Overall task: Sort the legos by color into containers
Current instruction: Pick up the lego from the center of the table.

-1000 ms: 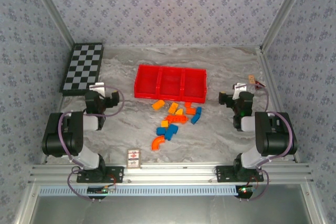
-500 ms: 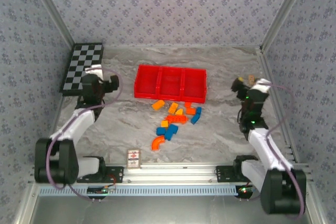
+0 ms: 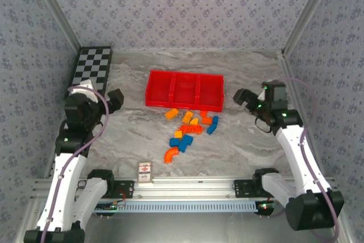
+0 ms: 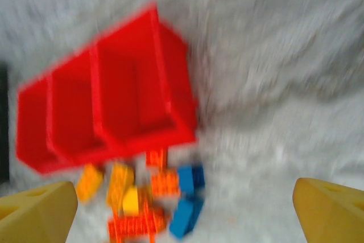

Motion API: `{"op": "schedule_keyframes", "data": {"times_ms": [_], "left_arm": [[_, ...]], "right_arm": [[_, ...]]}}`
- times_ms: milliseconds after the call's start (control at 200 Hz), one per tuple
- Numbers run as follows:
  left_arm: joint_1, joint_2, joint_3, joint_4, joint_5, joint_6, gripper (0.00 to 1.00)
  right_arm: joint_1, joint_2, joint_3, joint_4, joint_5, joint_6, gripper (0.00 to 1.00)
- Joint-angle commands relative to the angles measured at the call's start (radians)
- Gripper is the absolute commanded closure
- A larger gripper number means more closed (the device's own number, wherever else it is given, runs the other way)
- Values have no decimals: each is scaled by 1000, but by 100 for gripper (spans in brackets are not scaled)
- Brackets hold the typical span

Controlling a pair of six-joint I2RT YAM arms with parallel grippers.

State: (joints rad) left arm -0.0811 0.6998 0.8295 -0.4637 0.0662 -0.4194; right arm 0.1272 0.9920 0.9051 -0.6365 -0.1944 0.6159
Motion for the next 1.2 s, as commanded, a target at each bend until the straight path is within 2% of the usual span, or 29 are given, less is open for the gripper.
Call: {"op": "schedule_keyframes", "data": {"times_ms": [0,55,160,245,385,465,615,875,1019,1199], "left_arm": [[-15,-5,-31,-346,117,-136,0],[-39,-7,-72,-370,166,-150,0],[-194,-18,-67,-385,84,-176,0],[-283,-32,-52,-414,-2,-180,0],[-371,-60,-59,-369,20,-210,0],[-385,-77,-80,-362,3,-194,0],[-411,-53,-86,-340,76,-136,0],[-442,-26,-75,-362,33,-134,0],[-449,-50,-76,-367,-24,-145,0],[-450,-72,-82,-361,-34,-151,0]], "right_arm": [[118,33,-6,-211,41,79,0],[170,59,-41,-175,44,105,0],[248,137,-60,-161,90,146,1],[311,208,-51,-141,124,177,1],[388,297,-53,-31,166,239,3],[392,366,-25,-23,178,248,13],[427,438,9,30,204,240,26],[496,554,74,11,285,267,29],[519,620,112,-29,312,297,38],[531,666,130,-50,335,320,40]]}}
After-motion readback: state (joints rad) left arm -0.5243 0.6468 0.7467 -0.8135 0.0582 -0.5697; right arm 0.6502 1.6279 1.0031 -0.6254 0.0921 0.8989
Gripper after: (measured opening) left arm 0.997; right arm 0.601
